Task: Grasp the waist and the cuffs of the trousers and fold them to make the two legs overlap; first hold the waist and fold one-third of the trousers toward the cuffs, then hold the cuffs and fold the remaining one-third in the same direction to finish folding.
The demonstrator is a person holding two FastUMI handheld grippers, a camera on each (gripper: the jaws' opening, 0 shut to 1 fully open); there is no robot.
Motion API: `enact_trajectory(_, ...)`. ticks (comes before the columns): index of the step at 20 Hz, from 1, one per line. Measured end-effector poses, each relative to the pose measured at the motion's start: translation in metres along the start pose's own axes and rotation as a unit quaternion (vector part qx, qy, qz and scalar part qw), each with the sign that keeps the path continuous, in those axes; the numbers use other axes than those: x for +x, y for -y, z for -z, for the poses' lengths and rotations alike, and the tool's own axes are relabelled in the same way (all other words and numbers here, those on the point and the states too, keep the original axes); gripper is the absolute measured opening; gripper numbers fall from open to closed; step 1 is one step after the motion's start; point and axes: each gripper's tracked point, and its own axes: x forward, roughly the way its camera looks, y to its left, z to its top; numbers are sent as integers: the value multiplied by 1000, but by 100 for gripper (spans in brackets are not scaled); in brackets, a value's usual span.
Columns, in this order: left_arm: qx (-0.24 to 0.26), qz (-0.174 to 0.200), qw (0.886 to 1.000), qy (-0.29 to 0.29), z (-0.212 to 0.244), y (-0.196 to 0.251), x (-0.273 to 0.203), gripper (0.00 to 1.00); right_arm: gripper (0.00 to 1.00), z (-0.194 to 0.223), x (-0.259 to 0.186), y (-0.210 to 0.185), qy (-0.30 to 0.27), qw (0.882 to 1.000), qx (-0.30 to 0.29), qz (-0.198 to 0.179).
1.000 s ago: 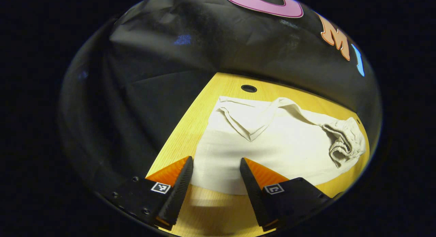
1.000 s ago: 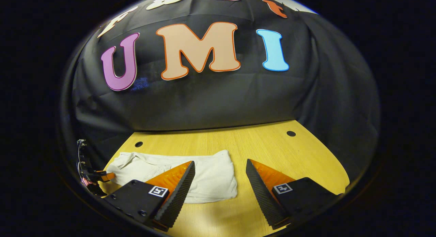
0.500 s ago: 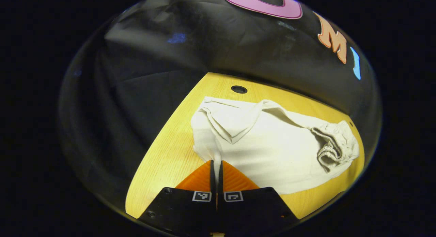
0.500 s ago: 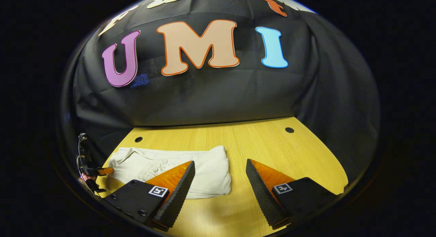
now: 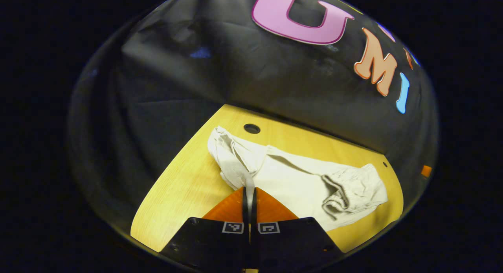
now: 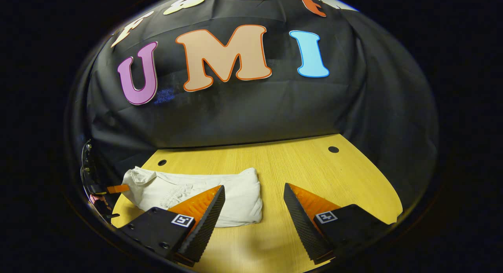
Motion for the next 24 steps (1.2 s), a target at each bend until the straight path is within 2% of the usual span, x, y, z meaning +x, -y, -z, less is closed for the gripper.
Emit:
enact_trajectory(4,0,29,999,14,-22,63,-7,0,96,-9,-3,24,7,1000,19,-15)
enact_trajectory(8,18,66,997,39,-49,142,-11,0,96,-17,-8,66,14,1000,16,-11)
enact_trajectory(14,106,121,985,68,-69,253,-20,0,96,-21,-5,116,13,999,29,-12)
enact_trajectory(19,165,149,974,39,-40,319,-13,0,96,-17,-9,143,13,1000,24,-4)
enact_trajectory(24,218,166,962,-19,21,349,7,1,96,-6,-10,152,3,1000,27,-4)
